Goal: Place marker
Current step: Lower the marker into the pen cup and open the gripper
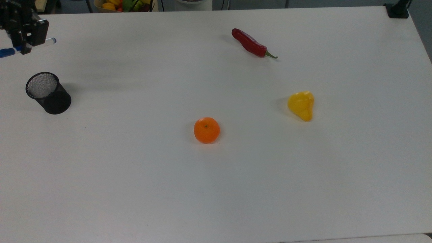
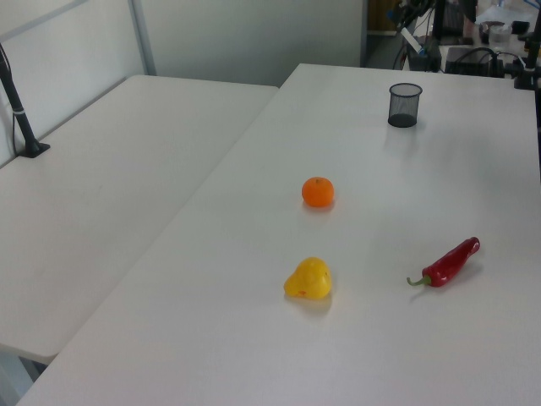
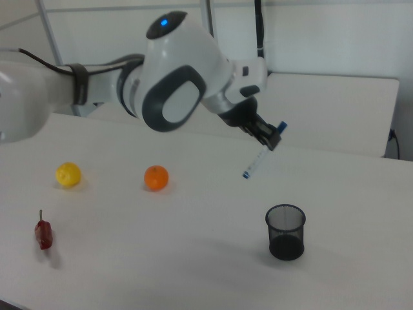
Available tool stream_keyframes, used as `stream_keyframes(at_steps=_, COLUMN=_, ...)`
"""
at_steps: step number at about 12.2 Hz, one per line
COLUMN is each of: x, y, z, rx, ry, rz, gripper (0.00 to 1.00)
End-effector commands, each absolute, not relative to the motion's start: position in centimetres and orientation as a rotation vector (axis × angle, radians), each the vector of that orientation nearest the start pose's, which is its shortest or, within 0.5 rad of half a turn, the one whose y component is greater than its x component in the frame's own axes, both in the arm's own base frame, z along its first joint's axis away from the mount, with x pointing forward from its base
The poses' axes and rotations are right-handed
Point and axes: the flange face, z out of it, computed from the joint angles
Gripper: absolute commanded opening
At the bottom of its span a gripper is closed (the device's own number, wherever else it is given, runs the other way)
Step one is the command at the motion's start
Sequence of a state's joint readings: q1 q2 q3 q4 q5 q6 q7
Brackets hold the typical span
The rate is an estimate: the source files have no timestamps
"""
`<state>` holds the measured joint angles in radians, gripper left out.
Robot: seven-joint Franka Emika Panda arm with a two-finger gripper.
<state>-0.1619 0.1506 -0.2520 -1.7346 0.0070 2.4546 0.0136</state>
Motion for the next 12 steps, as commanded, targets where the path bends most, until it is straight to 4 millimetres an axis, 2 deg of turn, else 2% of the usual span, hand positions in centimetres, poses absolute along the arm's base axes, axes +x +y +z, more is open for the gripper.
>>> stream_keyframes(at_steps=1, x=60.7, y=-28.2, z=52.3, rx=-3.133, ry=0.624, rz=-1.032, gripper=0.0)
stream_keyframes(at_steps=6, x=60.3, y=-29.3, z=47.3, rx=-3.13, ry=0.637, rz=-1.121, gripper=0.0)
stream_keyframes(at_steps=8, x=60.1, y=-29.2, z=44.8, rx=-3.142, ry=0.631, rz=-1.093, gripper=0.0)
stream_keyframes(at_steps=12, x=59.2, y=-28.6, z=41.4, rx=-3.126, ry=0.61, rz=-1.2, gripper=0.0)
